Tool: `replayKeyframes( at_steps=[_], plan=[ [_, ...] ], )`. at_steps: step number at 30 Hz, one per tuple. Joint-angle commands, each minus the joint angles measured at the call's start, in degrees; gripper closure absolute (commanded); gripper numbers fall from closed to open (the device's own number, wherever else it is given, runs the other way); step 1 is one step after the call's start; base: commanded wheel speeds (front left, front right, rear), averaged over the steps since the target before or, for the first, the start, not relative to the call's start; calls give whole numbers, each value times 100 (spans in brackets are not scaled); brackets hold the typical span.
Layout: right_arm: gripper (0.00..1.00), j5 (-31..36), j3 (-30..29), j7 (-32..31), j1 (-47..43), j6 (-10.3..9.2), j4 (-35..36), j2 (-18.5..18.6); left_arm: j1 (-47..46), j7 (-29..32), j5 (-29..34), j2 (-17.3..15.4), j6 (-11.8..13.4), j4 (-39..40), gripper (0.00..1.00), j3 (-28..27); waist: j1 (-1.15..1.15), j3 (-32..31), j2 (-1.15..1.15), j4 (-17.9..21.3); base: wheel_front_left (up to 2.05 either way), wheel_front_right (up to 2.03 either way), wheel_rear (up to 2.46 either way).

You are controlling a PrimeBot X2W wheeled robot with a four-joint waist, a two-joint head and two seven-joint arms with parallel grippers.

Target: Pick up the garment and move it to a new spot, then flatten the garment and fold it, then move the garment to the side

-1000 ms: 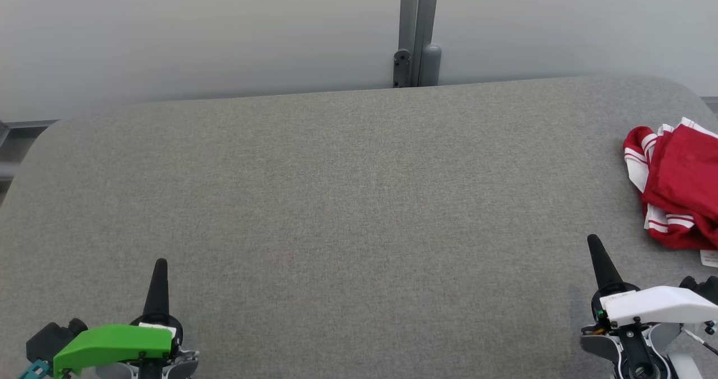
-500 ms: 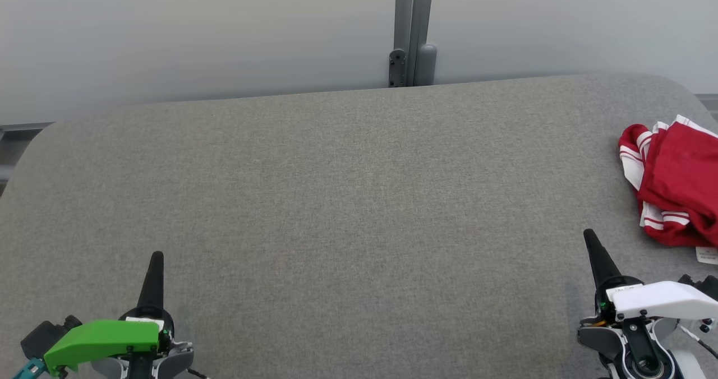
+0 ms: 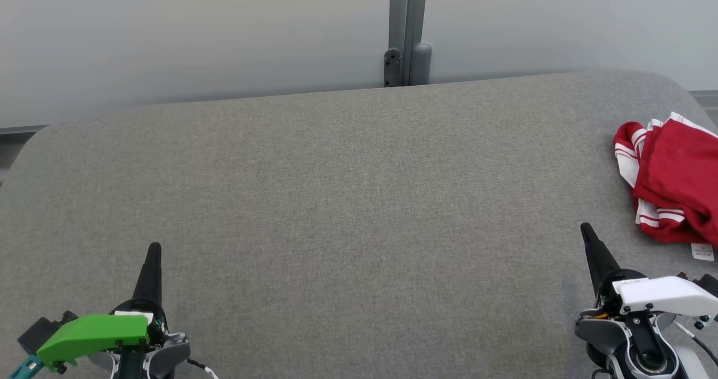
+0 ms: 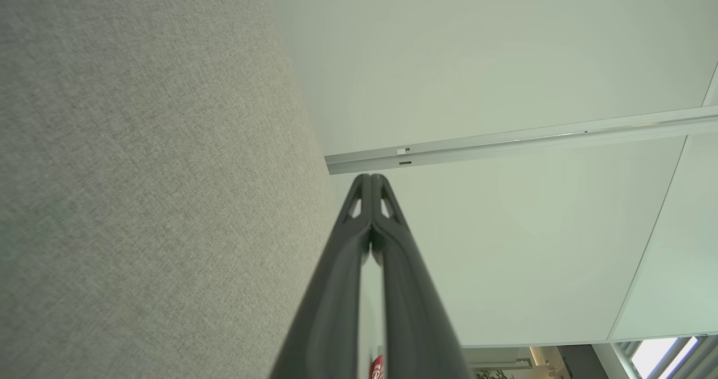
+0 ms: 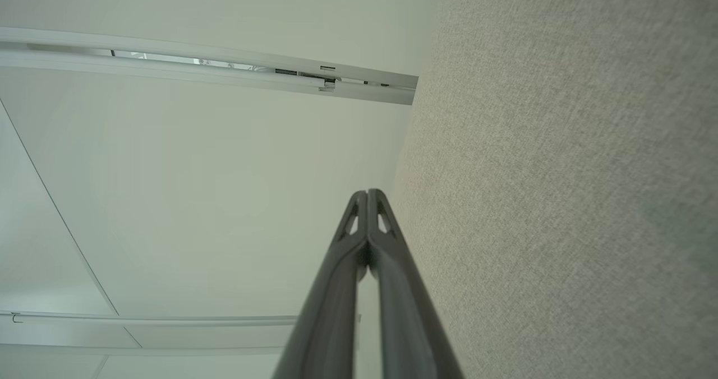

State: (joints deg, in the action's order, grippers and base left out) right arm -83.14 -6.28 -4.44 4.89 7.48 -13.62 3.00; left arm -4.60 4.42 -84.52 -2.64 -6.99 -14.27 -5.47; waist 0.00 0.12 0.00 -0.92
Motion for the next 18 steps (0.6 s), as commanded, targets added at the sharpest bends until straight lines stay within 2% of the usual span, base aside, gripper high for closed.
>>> replayKeyframes(
  at_steps=[1,18],
  plan=[
    [100,-133,-18,-41,73,3,-6,8,-112,34,-115,-36,-27,28,100,-35,0,0,0,7,0,0,0],
    [100,-908,-34,-228,163,2,-48,-13,-209,212,-781,-40,-65,28,100,-116,0,5,0,86,0,0,0]
  ],
)
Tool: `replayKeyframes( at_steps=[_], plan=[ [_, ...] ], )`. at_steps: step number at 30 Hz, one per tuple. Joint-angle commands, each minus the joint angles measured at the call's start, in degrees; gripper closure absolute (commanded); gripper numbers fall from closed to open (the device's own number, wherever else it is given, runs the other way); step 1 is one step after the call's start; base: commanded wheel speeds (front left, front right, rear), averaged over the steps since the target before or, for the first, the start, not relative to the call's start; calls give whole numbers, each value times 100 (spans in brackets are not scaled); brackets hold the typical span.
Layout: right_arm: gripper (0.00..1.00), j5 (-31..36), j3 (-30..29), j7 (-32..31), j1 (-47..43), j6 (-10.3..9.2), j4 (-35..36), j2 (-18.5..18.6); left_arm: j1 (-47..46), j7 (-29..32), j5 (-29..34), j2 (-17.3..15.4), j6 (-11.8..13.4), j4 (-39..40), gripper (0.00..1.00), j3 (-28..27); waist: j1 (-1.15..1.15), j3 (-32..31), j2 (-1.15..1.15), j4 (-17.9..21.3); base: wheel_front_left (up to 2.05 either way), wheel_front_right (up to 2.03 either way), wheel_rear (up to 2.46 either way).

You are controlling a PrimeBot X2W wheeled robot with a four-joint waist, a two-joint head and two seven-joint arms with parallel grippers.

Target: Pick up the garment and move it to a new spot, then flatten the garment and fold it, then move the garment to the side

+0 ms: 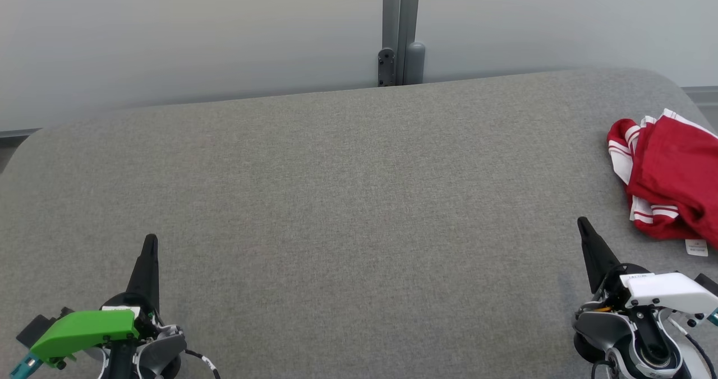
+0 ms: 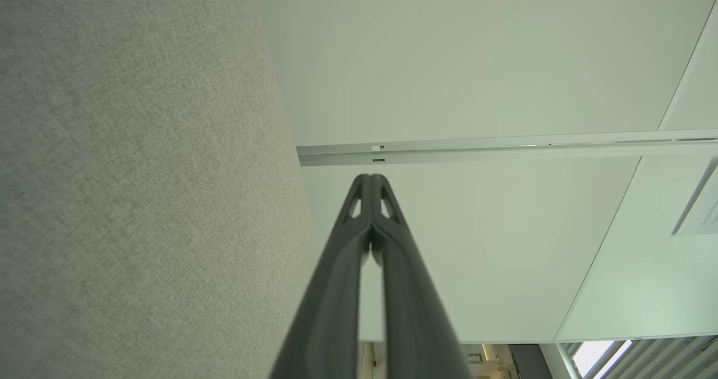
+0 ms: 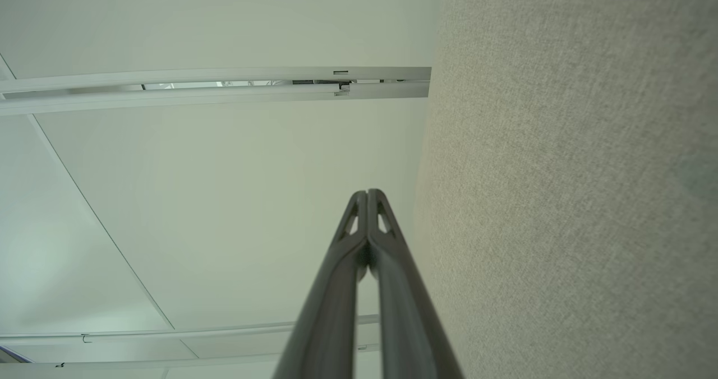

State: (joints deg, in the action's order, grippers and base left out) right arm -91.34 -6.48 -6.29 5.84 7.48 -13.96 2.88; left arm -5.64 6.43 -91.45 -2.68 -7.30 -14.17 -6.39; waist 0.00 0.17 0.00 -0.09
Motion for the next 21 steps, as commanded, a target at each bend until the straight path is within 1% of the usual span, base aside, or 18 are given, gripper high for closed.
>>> replayKeyframes(
  at_steps=[1,21],
  plan=[
    [100,-128,-14,-45,68,2,-17,-2,-108,25,-118,-37,-37,18,100,-29,0,0,0,7,0,0,0],
    [100,-124,-13,-46,61,2,-16,0,-97,32,-101,-37,-34,17,100,-26,0,0,0,9,0,0,0]
  ],
)
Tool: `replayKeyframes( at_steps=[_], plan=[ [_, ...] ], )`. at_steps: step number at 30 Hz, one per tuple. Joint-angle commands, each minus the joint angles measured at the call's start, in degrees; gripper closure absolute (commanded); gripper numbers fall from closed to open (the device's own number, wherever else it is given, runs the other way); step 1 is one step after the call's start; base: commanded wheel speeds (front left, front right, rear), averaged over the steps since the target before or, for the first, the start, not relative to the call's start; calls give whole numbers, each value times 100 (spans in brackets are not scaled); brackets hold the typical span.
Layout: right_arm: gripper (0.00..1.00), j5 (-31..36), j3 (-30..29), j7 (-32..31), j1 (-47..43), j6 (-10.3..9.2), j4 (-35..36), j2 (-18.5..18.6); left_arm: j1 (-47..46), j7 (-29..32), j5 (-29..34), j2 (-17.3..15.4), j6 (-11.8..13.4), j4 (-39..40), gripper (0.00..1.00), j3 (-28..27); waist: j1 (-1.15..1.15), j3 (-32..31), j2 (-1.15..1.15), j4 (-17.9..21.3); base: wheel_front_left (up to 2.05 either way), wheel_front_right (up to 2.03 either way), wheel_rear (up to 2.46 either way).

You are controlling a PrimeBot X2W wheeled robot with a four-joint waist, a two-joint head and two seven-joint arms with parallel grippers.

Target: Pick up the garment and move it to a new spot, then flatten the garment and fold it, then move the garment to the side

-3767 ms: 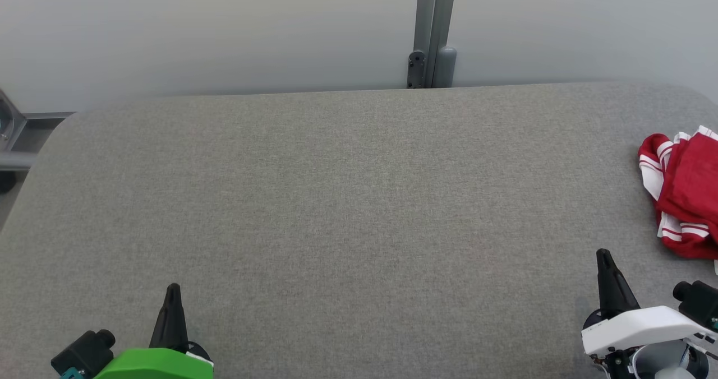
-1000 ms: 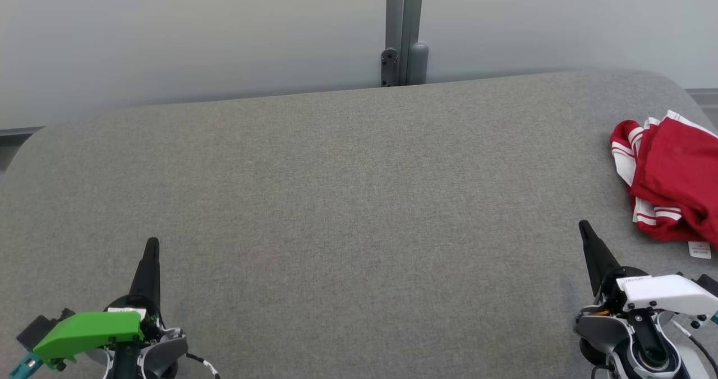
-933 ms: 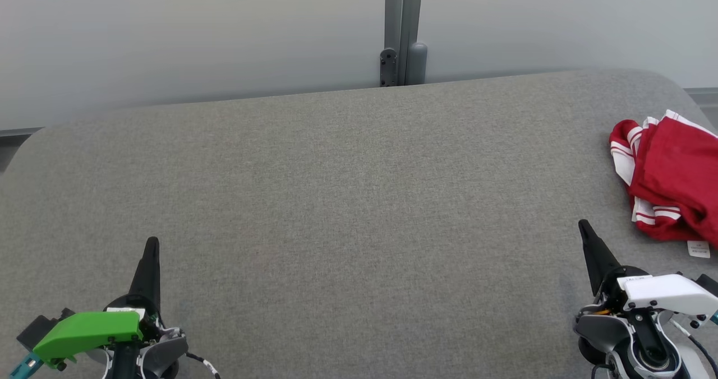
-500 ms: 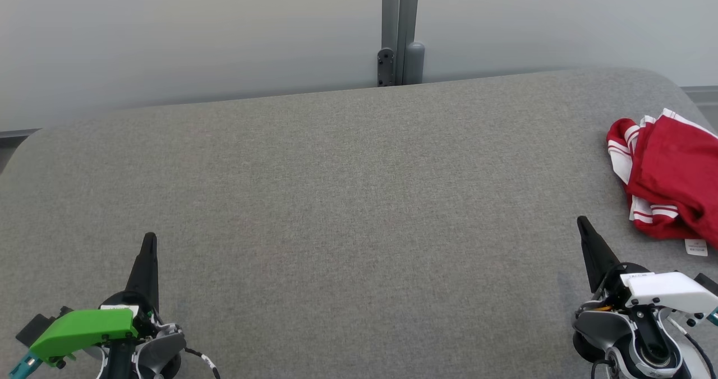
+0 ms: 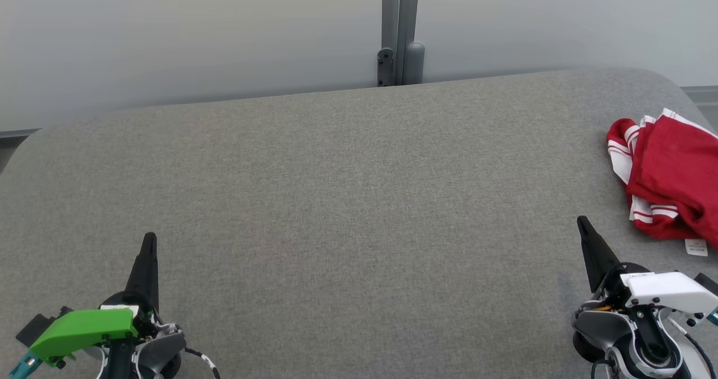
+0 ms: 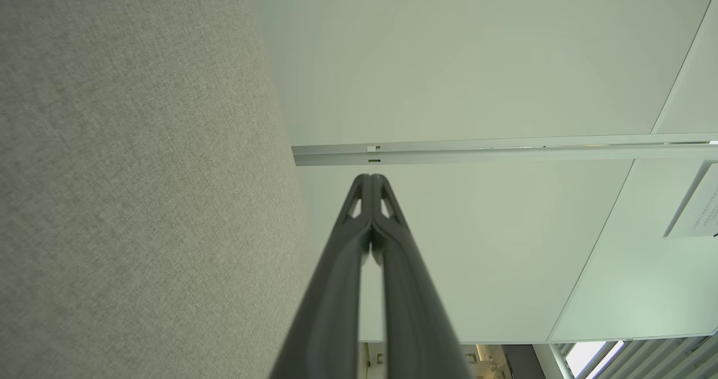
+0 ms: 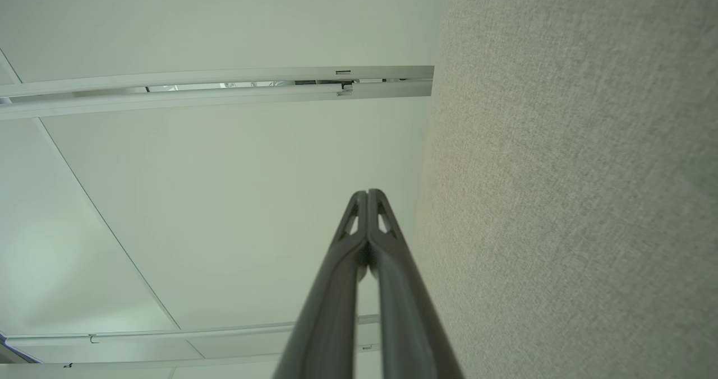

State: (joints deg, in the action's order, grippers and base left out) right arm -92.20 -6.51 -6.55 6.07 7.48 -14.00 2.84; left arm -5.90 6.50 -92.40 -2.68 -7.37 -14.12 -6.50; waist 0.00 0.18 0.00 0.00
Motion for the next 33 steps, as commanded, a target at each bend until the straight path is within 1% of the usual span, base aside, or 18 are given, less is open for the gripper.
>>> replayKeyframes(
  at_steps=[1,33],
  plan=[
    [100,-37,-10,-20,38,2,-11,5,-71,25,-6,-37,-28,12,100,-15,0,0,0,0,0,0,0],
    [100,-39,-8,-19,37,2,-10,5,-71,24,-6,-37,-28,13,100,-15,0,0,0,0,0,0,0]
  ],
)
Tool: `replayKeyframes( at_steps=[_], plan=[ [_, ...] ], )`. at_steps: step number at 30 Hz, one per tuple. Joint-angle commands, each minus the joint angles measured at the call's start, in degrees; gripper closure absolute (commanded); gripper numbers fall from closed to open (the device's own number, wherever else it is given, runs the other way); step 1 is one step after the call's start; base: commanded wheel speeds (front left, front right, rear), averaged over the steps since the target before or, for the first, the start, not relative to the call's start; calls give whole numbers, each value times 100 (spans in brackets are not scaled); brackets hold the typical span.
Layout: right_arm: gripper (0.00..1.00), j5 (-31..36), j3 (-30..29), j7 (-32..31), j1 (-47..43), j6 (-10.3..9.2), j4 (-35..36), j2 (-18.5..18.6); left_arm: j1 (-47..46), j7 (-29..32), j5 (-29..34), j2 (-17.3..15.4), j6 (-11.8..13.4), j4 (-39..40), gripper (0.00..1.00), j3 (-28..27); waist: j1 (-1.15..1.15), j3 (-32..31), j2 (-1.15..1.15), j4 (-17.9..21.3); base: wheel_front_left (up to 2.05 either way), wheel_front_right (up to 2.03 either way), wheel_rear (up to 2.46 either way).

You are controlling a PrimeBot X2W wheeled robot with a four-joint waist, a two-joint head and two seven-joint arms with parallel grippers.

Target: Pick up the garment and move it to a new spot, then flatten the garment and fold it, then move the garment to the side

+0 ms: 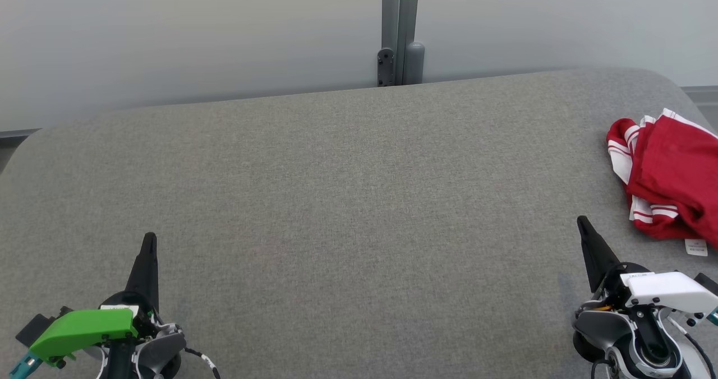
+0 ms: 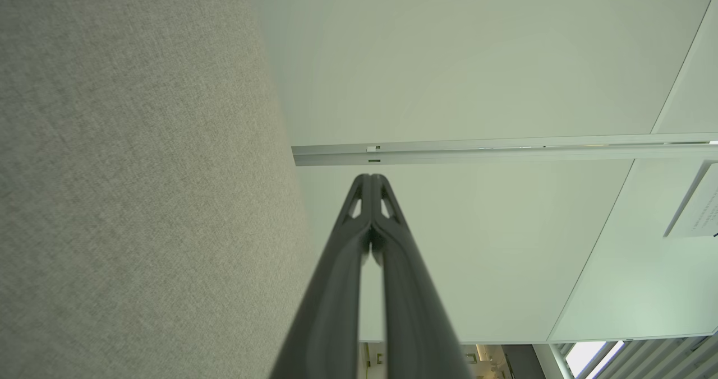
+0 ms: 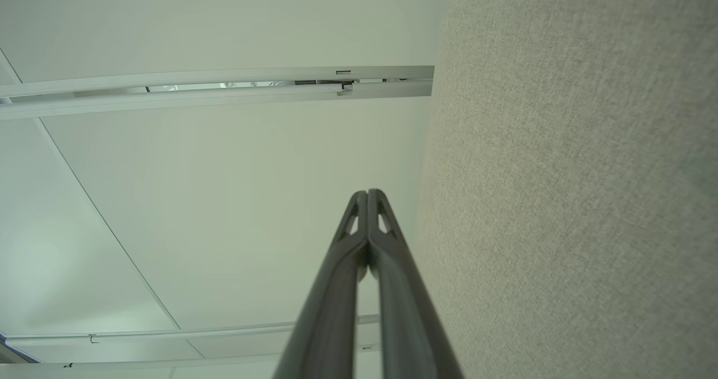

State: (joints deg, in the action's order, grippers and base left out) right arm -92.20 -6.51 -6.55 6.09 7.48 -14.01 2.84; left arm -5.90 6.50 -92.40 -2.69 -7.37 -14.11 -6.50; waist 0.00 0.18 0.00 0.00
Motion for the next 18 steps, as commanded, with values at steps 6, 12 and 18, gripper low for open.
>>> replayKeyframes(
  at_steps=[6,12,18],
  plan=[
    [100,-39,-8,-18,35,2,-9,5,-71,24,-6,-35,-28,12,100,-15,0,0,0,0,0,0,0],
    [100,-39,-8,-18,35,2,-9,5,-71,24,-6,-36,-28,12,100,-15,0,0,0,0,0,0,0],
    [100,-39,-8,-18,35,2,-9,5,-71,24,-6,-36,-28,12,100,-14,0,0,0,0,0,0,0]
  ],
)
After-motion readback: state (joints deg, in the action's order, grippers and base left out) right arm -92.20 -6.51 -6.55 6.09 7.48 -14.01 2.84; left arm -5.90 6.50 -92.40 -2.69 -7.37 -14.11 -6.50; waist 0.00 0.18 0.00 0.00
